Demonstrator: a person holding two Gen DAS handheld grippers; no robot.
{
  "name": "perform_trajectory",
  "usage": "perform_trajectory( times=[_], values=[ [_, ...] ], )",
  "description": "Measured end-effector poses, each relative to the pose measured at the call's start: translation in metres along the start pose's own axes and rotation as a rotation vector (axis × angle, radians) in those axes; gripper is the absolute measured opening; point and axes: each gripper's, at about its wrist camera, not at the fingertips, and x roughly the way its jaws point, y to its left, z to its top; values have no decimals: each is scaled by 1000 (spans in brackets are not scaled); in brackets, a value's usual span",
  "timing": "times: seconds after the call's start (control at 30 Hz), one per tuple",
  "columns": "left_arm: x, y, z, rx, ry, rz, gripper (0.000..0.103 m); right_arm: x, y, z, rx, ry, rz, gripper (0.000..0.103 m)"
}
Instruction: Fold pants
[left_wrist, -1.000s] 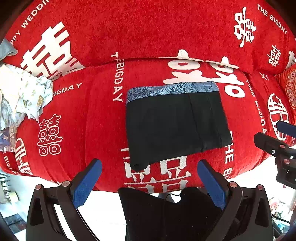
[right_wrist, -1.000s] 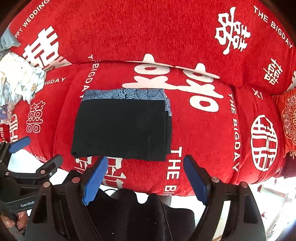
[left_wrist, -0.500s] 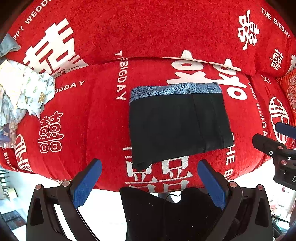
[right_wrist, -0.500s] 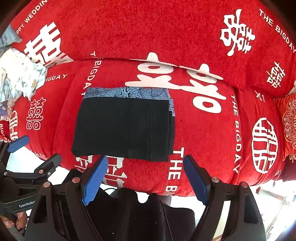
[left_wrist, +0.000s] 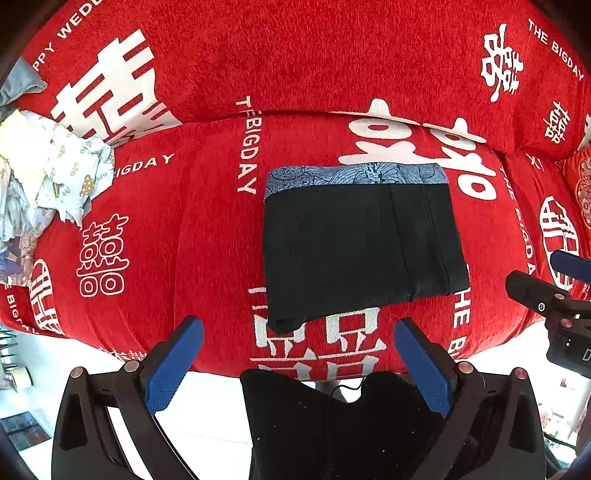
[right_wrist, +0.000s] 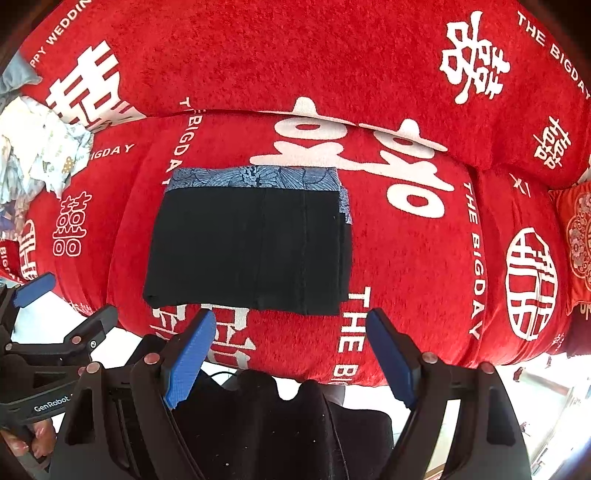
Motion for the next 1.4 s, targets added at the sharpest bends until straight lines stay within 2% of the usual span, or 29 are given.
perform_trajectory(
  times=[1.4],
  values=[
    [-1,-1,-2,-14,-11,8,103,4,0,1,20,17,16,86]
  ],
)
